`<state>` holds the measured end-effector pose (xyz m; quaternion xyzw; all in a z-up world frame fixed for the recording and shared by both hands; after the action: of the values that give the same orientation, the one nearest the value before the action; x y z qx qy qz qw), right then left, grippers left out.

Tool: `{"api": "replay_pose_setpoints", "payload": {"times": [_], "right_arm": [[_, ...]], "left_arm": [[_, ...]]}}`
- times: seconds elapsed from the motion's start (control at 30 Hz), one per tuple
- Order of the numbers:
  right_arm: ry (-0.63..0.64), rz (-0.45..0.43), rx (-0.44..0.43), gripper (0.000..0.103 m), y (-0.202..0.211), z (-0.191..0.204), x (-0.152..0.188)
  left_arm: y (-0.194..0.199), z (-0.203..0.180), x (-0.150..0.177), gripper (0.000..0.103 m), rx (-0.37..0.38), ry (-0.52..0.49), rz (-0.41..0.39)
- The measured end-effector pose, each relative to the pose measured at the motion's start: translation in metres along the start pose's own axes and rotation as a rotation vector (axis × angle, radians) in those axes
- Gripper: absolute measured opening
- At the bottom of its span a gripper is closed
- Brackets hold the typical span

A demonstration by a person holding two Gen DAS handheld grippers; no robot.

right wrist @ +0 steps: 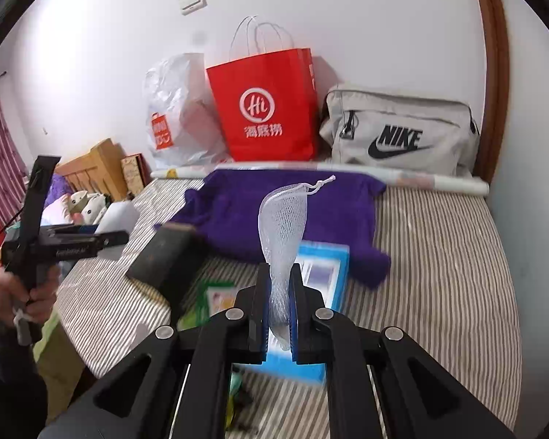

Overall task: Organize soft objects
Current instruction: 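Carry the mesh bag and sponge block over the purple towel with both tools, then open both tools to drop the sponge block and mesh bag onto the towel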

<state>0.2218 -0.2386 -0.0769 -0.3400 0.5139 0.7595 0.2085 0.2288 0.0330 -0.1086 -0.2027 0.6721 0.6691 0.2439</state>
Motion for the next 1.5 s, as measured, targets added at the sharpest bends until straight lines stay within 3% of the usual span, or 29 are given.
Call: {"api": "replay_pose_setpoints", "payload": {"times": [0.2, 0.5, 0.97, 1.5], "right_arm": [[-0.01, 0.002, 0.037, 0.009, -0.041, -0.008, -0.036], [-0.038, 0.041, 0.043, 0.009, -0.096, -0.018, -0.057], [-0.046, 0.139, 0.049, 0.009, -0.169, -0.038, -0.059], [-0.054, 0.219, 0.056, 0.012, -0.206, -0.058, -0.053]], "left_arm": [[-0.021, 0.005, -0.027, 0.054, 0.007, 0.016, 0.005], [-0.062, 0.003, -0.065, 0.054, 0.031, 0.018, 0.029], [-0.13, -0.002, -0.108, 0.054, 0.082, 0.015, 0.083], [-0.189, -0.004, -0.126, 0.056, 0.114, 0.011, 0.168]]}}
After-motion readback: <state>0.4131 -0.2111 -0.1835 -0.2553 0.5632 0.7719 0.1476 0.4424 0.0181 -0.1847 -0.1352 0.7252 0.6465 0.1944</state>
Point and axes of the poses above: each gripper's, at about its wrist camera, not at the fingertips, and y roughly against the way its jaws point, z to its left, x to its underside, the point moved 7 cm from there along -y, roughly the way its jaws point, and after that the axes turned 5 degrees about -y, right-handed, at the moved point
